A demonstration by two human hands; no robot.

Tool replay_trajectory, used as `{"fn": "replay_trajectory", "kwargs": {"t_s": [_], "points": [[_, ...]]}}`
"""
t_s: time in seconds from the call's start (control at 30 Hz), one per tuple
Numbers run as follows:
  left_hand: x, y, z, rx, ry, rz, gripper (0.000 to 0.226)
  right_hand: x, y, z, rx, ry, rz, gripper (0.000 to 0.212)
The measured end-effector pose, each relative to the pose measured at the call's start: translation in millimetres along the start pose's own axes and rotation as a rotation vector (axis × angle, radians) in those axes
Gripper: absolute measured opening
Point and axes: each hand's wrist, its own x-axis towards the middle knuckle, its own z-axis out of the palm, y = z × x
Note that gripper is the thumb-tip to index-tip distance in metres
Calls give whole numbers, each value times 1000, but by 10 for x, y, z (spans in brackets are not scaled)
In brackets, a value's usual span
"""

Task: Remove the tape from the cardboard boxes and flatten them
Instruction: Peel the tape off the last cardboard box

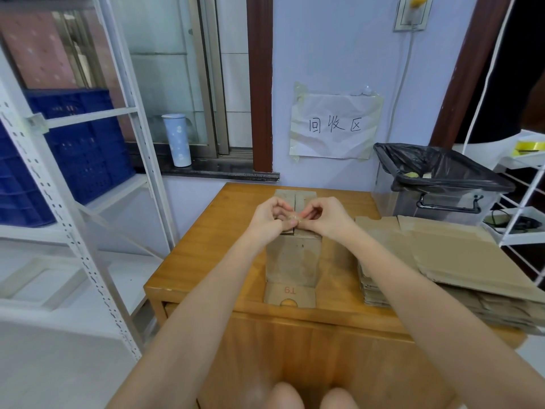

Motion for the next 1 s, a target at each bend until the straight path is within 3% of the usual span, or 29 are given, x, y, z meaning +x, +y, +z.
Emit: {"fn": "replay_trajectory", "kwargs": {"t_s": [0.1,0.23,0.37,0.53,0.67,0.87,1.0], "points": [[-12,-42,9,25,26,19,32,7,-73,-199,28,-220,-20,15],[7,-74,5,42,13,48,37,103,-64,-336,-112,-183,-43,27],[-17,-105,-27,6,-40,120,39,110,1,-174,-303,-299,-165,32],[-50,-210,-82,75,-32,130,38,130,-14,-86,-347,-186,-176,28],[-143,-392,-141,190,145,29,51,107,-3,-45,-372,-173,-154,23],[-176,-295,-400,504,175,140,47,127,-143,18,-446,-235,-133,61],[-174,-217,-583,641,181,181,30,140,-265,105,-460,-222,-164,57]]}}
